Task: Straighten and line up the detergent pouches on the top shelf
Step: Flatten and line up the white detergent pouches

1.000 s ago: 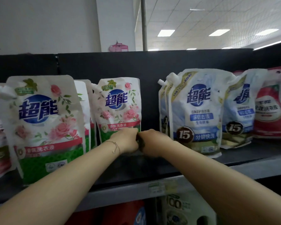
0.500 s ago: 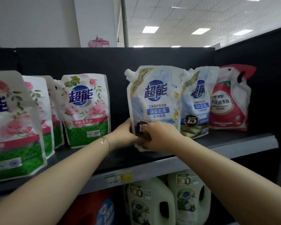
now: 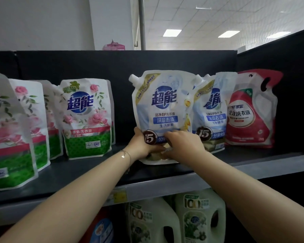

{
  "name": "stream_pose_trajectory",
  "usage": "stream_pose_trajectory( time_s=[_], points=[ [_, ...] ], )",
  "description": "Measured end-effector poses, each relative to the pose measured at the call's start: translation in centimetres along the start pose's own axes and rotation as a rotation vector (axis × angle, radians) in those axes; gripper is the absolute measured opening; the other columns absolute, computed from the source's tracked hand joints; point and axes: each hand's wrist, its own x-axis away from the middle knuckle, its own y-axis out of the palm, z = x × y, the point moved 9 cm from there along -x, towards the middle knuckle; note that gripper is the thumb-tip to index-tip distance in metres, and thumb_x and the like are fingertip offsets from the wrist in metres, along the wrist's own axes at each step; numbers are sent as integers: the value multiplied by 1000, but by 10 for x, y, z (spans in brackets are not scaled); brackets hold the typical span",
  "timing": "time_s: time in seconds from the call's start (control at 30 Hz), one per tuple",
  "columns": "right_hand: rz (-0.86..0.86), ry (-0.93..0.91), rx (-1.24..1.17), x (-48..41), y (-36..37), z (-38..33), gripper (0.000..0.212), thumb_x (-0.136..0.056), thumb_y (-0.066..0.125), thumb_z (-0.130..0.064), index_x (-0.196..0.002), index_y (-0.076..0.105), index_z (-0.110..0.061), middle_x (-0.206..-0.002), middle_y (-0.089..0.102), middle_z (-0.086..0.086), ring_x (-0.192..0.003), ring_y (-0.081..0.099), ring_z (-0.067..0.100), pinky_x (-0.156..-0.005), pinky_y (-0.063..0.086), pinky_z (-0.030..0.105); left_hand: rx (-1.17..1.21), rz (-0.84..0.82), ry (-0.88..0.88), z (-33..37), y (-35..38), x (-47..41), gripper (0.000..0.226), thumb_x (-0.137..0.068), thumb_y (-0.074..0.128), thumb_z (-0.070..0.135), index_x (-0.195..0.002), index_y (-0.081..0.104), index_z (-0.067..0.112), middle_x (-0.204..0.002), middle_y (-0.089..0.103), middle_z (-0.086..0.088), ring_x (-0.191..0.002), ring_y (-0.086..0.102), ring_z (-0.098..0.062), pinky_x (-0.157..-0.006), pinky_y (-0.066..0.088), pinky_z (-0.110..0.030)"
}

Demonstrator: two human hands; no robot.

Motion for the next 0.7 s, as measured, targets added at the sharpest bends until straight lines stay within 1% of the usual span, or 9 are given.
stream_pose_trajectory(
  time_s=[0.07,0.17,0.2,0.27,0.33,0.4,0.5,0.57,0.7],
  points=[
    [17,-15,-42,-2,3,1,27,-84,66,-41,-101,53,-26,-106,60,-5,-98,57,20,-66,38,29,-10,-52,-8,-5,-2,-5,103,-54,91,37,-128,22,14,-129,48,2,-121,48,-18,-102,44,-38],
    [-17,-31,-98,-6,4,-1,33,-79,71,-46,-93,48,-27,-102,59,-5,-91,55,17,-67,39,28,5,-210,-76,-13,-7,-4,118,-43,93,42,-138,23,25,-134,45,3,-124,45,-18,-106,41,-42],
    [-37,-32,-112,-8,4,-1,35,-77,72,-46,-89,45,-27,-100,59,-4,-86,53,16,-66,38,28,80,-274,-133,-18,-10,-2,111,-47,90,36,-138,28,29,-133,48,1,-123,46,-21,-105,40,-45],
    [-79,-33,-142,-13,6,-3,39,-75,75,-45,-85,43,-26,-96,60,-3,-79,48,15,-65,37,28,304,-380,-221,-23,-13,4,70,-63,71,21,-128,45,32,-122,57,-3,-116,51,-25,-100,40,-48],
    [-107,-29,-162,-18,10,-4,38,-74,76,-43,-85,44,-25,-93,58,-3,-79,48,15,-66,39,28,438,-338,-249,-30,-22,-1,40,-79,52,12,-116,57,28,-114,61,-5,-112,54,-27,-96,41,-47],
    [-114,-27,-174,-20,12,-5,38,-74,76,-42,-85,44,-25,-92,56,-4,-82,51,16,-68,41,29,487,-195,-286,-40,-30,-12,35,-91,39,7,-114,59,24,-116,62,-6,-113,55,-28,-100,42,-48],
    [-109,-25,-178,-21,13,-6,38,-75,76,-40,-85,43,-26,-94,57,-3,-83,49,16,-69,42,29,419,-105,-291,-48,-28,-28,28,-98,46,20,-125,51,27,-115,64,-8,-109,59,-29,-100,45,-50],
    [-93,-29,-169,-21,12,-6,38,-75,76,-40,-85,42,-25,-94,57,-3,-84,49,17,-69,43,29,393,-107,-261,-47,-24,-40,37,-94,56,27,-130,49,28,-114,65,-8,-105,61,-28,-95,49,-49],
    [-63,-34,-152,-19,11,-6,37,-75,75,-42,-86,43,-26,-98,58,-3,-89,51,17,-71,44,29,351,-148,-208,-44,-15,-55,36,-90,63,27,-125,56,22,-111,68,-4,-103,63,-22,-91,51,-42]
  ],
)
